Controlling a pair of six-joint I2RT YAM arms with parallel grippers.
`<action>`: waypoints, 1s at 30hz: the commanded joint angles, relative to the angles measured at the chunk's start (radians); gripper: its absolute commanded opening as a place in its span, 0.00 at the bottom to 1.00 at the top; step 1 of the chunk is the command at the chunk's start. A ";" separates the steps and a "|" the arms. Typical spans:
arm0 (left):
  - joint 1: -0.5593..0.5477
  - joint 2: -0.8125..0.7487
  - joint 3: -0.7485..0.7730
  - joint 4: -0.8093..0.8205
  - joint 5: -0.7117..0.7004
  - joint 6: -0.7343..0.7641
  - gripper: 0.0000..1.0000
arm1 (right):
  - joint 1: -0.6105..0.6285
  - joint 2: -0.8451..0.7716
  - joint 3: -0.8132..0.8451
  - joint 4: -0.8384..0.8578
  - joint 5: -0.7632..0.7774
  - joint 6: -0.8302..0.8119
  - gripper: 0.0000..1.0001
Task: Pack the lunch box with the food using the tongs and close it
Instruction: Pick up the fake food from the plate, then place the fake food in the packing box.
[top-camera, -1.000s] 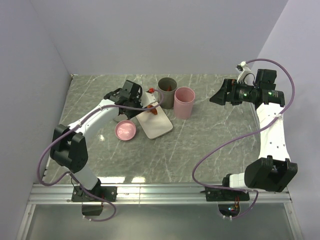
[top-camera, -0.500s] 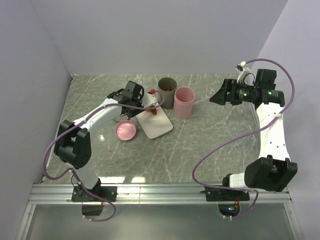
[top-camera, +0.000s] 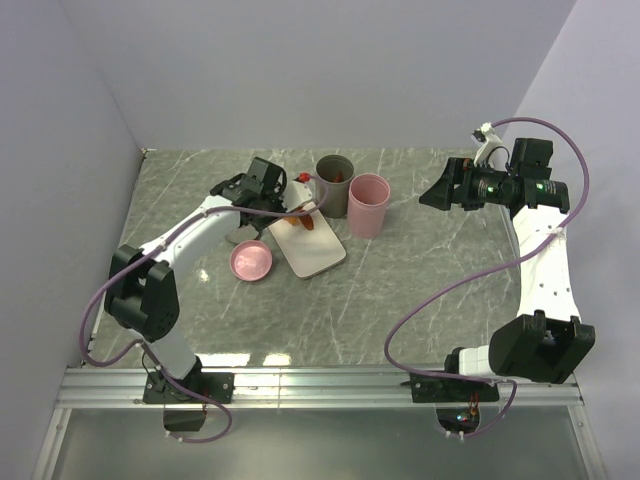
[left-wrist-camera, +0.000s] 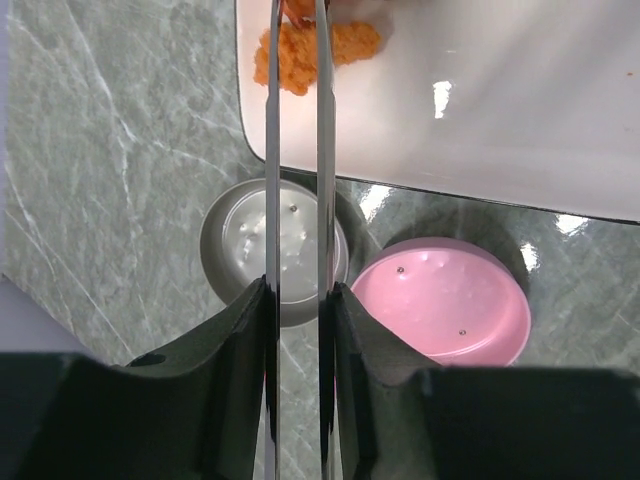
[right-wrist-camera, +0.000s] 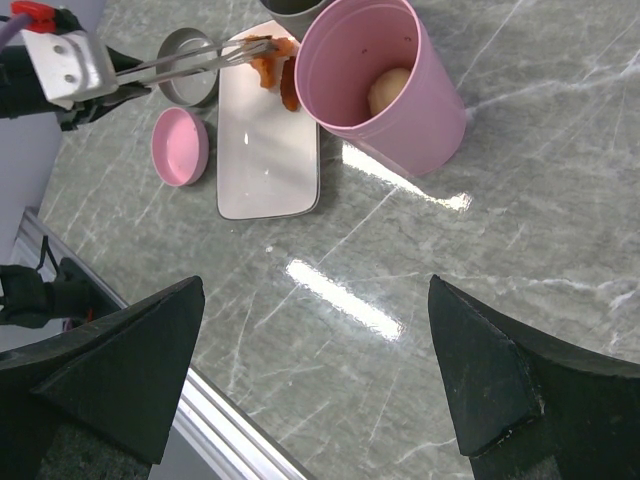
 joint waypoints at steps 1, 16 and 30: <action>0.000 -0.076 0.049 -0.002 0.012 -0.018 0.10 | -0.006 -0.005 0.003 0.013 -0.002 -0.010 1.00; 0.000 -0.145 0.171 -0.058 0.039 -0.105 0.00 | -0.006 -0.008 0.011 0.008 -0.010 -0.007 1.00; -0.033 -0.047 0.538 -0.167 0.133 -0.245 0.00 | -0.006 -0.005 0.017 0.007 -0.013 -0.008 1.00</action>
